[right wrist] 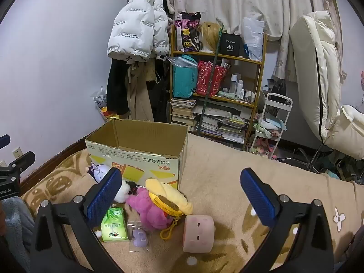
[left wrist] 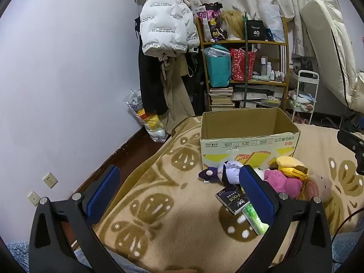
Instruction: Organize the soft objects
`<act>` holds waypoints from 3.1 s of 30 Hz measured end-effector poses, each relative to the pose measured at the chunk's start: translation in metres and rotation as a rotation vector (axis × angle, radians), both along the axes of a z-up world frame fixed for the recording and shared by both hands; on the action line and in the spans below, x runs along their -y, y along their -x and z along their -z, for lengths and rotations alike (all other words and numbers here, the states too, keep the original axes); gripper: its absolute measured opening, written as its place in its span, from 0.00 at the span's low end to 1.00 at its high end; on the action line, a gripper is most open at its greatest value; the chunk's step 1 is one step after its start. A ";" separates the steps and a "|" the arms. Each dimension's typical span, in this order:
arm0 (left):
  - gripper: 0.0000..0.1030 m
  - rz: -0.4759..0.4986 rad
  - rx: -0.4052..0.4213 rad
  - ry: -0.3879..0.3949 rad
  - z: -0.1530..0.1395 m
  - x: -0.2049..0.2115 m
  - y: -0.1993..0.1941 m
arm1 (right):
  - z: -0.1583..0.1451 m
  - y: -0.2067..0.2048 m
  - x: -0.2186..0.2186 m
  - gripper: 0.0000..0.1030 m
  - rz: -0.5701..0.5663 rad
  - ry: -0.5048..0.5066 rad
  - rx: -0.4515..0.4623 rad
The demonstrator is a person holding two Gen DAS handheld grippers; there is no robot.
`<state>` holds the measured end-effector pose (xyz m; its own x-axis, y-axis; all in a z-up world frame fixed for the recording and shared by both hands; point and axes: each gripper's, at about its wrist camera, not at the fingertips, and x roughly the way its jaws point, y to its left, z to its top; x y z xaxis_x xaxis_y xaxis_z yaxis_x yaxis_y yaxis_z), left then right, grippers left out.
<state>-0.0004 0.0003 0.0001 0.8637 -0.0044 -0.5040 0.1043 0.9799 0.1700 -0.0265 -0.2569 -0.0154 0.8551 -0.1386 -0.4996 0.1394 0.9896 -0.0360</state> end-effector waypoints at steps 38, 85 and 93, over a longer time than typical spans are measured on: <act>0.99 0.017 -0.003 -0.023 0.002 0.009 0.002 | 0.006 -0.005 0.004 1.00 0.016 -0.025 -0.020; 0.99 0.017 -0.007 -0.024 0.006 0.010 0.002 | 0.010 -0.005 0.004 1.00 0.012 -0.025 -0.025; 0.99 0.021 -0.009 -0.030 0.009 0.012 0.002 | 0.012 -0.005 0.003 1.00 0.010 -0.023 -0.027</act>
<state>-0.0026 -0.0119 -0.0086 0.8592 -0.0072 -0.5116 0.1264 0.9719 0.1986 -0.0218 -0.2599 -0.0271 0.8397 -0.1353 -0.5259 0.1485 0.9888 -0.0173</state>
